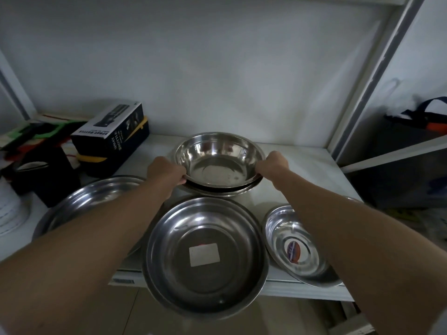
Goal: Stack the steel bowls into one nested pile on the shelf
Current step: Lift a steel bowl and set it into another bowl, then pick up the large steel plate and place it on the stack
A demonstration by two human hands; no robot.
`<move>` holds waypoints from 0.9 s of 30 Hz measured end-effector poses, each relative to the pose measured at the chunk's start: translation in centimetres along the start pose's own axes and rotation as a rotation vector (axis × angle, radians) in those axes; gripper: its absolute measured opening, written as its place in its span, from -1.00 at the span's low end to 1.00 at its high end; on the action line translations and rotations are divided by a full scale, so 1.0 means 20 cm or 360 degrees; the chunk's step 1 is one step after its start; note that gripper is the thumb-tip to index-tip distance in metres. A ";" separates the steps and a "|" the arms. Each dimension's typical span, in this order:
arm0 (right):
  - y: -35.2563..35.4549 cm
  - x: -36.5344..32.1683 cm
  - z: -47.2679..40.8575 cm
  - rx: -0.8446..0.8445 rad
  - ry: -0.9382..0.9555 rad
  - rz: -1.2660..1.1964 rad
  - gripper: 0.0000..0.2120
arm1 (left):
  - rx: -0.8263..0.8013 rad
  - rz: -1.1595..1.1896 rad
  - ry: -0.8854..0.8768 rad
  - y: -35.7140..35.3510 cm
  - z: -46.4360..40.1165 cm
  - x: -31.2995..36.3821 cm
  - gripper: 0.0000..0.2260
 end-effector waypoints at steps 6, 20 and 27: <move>-0.08 0.04 0.00 -0.0031 0.0016 0.0065 -0.88 | 0.0105 -0.0549 -0.0264 0.03 0.03 0.05 -0.75; -0.10 0.02 0.06 -0.0012 0.0102 0.0342 -0.68 | 0.0012 -0.1054 -0.0652 -0.01 0.12 0.10 -0.66; 0.03 -0.23 0.35 0.0237 0.0634 0.0239 -0.68 | -0.0034 -0.1094 -0.0979 0.17 0.30 0.13 -0.75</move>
Point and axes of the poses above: each hand's wrist, its own z-axis away from the middle knuckle, its own y-axis out of the back of the hand, x = y × z, the point moved 10 cm from there along -z, towards the middle knuckle, and after that the axes turned 9 degrees about x, right-handed, at the moved point
